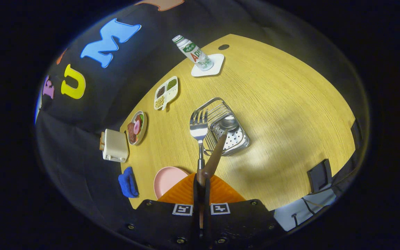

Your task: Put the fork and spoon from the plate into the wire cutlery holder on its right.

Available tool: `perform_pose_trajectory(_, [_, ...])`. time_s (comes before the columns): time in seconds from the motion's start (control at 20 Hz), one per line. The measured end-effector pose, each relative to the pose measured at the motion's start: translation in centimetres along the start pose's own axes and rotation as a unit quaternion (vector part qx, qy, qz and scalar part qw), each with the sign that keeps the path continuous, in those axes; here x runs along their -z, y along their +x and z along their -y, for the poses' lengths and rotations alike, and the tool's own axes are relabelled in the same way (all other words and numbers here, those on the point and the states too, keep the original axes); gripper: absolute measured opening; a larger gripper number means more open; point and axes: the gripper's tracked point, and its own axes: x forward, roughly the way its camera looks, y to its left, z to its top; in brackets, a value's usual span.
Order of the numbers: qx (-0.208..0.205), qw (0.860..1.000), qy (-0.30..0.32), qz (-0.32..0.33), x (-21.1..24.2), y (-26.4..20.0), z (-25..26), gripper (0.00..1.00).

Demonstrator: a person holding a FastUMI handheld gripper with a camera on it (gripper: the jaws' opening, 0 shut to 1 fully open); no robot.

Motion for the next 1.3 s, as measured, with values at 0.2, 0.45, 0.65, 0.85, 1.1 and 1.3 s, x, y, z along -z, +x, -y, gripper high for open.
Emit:
perform_pose_trajectory(0.2, [0.023, 0.999, 0.01, -0.029, 0.2, 0.5, 0.9, 0.05])
perform_pose_trajectory(0.45, [0.032, 0.999, 0.022, -0.031, -0.4, 0.8, 1.0, 0.1])
perform_pose_trajectory(0.65, [0.02, 0.999, 0.028, -0.019, -1.3, 0.2, 0.6, 0.15])
perform_pose_trajectory(0.85, [0.017, 0.999, 0.032, -0.02, -1.6, 0.0, 0.5, 0.15])
perform_pose_trajectory(1.1, [0.022, 0.999, 0.019, -0.014, -1.9, -0.2, 0.5, 0.29])
perform_pose_trajectory(1.3, [0.024, 1.0, 0.006, -0.001, -2.5, -0.3, 0.2, 0.57])
